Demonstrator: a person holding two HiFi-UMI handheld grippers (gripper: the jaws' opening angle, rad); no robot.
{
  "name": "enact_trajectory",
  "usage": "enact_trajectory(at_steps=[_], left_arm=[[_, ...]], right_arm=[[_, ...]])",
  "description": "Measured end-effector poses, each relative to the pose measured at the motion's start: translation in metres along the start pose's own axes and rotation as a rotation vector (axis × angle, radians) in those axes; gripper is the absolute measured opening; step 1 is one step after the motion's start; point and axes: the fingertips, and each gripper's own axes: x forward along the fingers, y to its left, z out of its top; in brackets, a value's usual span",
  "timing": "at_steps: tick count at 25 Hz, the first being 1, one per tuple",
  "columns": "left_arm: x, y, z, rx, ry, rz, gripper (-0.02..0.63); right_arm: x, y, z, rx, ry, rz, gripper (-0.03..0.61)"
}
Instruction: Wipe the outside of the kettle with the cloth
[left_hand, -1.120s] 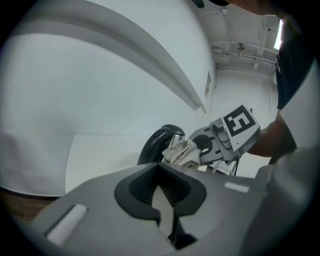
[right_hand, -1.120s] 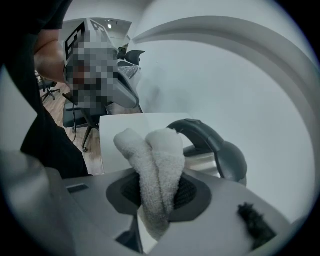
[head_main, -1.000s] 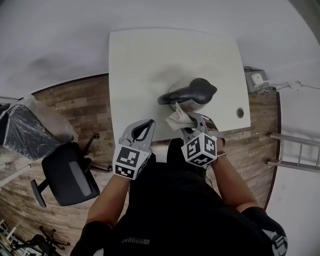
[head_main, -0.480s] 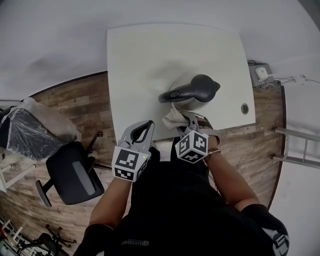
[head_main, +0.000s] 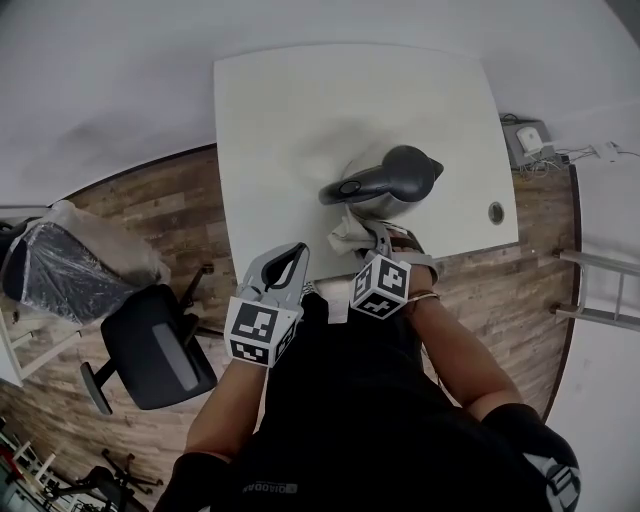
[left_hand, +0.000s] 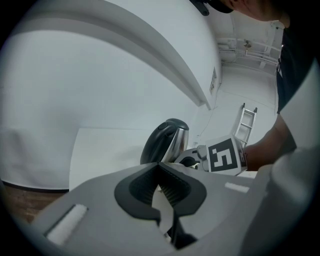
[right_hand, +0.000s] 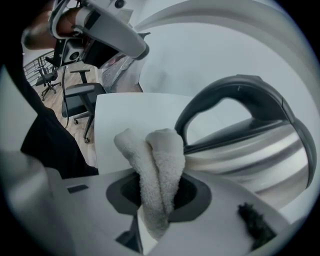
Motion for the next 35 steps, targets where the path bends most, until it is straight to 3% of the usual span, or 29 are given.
enact_trajectory(at_steps=[14, 24, 29, 35], left_arm=[[-0.011, -0.003, 0.008, 0.022, -0.014, 0.011, 0.006], [-0.014, -0.022, 0.031, 0.084, -0.059, -0.025, 0.006], [-0.011, -0.035, 0.045, 0.126, -0.077, -0.053, 0.005], [-0.009, -0.052, 0.060, 0.164, -0.100, -0.083, 0.006]], right_arm=[[0.001, -0.001, -0.005, -0.036, 0.015, -0.026, 0.098], [-0.062, -0.010, 0.003, 0.093, -0.107, -0.077, 0.098], [-0.112, -0.031, 0.013, 0.310, -0.289, -0.083, 0.098], [-0.169, -0.072, 0.004, 0.743, -0.599, -0.055, 0.098]])
